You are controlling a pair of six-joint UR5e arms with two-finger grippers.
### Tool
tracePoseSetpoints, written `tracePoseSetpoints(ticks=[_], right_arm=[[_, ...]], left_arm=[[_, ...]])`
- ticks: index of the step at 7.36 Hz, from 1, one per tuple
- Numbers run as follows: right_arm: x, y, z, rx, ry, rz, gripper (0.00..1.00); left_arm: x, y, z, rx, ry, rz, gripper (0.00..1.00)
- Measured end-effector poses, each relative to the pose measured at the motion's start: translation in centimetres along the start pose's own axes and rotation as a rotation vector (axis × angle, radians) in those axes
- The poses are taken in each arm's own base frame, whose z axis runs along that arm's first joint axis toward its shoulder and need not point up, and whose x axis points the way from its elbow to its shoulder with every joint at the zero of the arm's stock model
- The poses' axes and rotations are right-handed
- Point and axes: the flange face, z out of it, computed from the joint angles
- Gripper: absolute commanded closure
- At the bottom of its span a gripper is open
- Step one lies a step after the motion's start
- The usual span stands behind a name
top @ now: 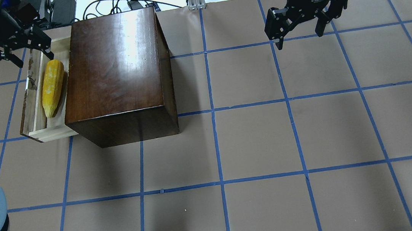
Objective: Open drawer and put corn inside
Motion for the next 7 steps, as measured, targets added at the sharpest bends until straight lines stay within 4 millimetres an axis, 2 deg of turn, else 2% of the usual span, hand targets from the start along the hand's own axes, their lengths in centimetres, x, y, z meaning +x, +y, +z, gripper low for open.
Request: tracePoseSetpoints(ticks=[1, 2, 4, 5, 7], right_arm=[[0.0, 0.0, 0.0, 0.000, 0.000, 0.000, 0.00], [0.0, 0.0, 0.0, 0.000, 0.000, 0.001, 0.00], [0.0, 0.0, 0.0, -0.001, 0.000, 0.001, 0.00], [0.0, 0.0, 0.0, -0.001, 0.000, 0.001, 0.00], [0.0, 0.0, 0.0, 0.000, 0.000, 0.000, 0.00]], left_arm=[[1.6, 1.1, -2.5, 0.023, 0.002, 0.014, 0.00], [4.2, 2.6, -4.9, 0.032, -0.002, 0.029, 0.00], [9.8, 5.6, -8.2, 0.051, -0.012, 0.030, 0.00], [12.6, 6.9, -9.2, 0.062, -0.015, 0.050, 0.00], [18.0, 9.0, -8.8, 0.050, -0.020, 0.079, 0.00]])
